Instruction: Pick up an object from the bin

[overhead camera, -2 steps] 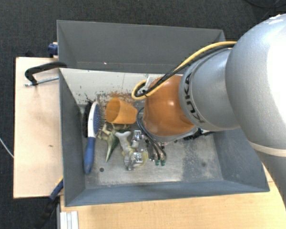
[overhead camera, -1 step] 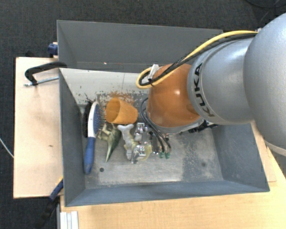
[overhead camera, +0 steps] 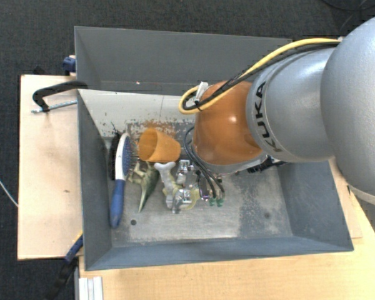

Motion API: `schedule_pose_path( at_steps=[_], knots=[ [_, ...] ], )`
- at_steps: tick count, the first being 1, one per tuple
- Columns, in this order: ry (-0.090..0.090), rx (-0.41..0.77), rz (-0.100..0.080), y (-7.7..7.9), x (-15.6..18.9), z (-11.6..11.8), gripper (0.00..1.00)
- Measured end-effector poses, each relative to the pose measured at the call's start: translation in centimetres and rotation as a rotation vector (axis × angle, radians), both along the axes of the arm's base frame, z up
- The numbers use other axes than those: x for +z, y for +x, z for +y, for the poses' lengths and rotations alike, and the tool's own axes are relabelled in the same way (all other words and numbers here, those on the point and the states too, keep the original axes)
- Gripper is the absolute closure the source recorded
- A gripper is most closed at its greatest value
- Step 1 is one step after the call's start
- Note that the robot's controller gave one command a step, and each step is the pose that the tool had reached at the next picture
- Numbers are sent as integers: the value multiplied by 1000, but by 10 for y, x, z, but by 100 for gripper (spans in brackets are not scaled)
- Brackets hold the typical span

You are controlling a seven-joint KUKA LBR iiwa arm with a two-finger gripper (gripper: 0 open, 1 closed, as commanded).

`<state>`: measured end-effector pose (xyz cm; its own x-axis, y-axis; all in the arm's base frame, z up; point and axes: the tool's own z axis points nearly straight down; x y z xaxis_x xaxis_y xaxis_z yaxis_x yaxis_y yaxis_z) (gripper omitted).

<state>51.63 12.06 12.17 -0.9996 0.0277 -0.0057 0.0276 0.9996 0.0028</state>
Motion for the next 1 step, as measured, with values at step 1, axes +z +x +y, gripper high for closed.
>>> schedule_pose_path(
  at_steps=[1],
  knots=[
    [1, 0, -6, 3, 65, 1, 100]
  ],
)
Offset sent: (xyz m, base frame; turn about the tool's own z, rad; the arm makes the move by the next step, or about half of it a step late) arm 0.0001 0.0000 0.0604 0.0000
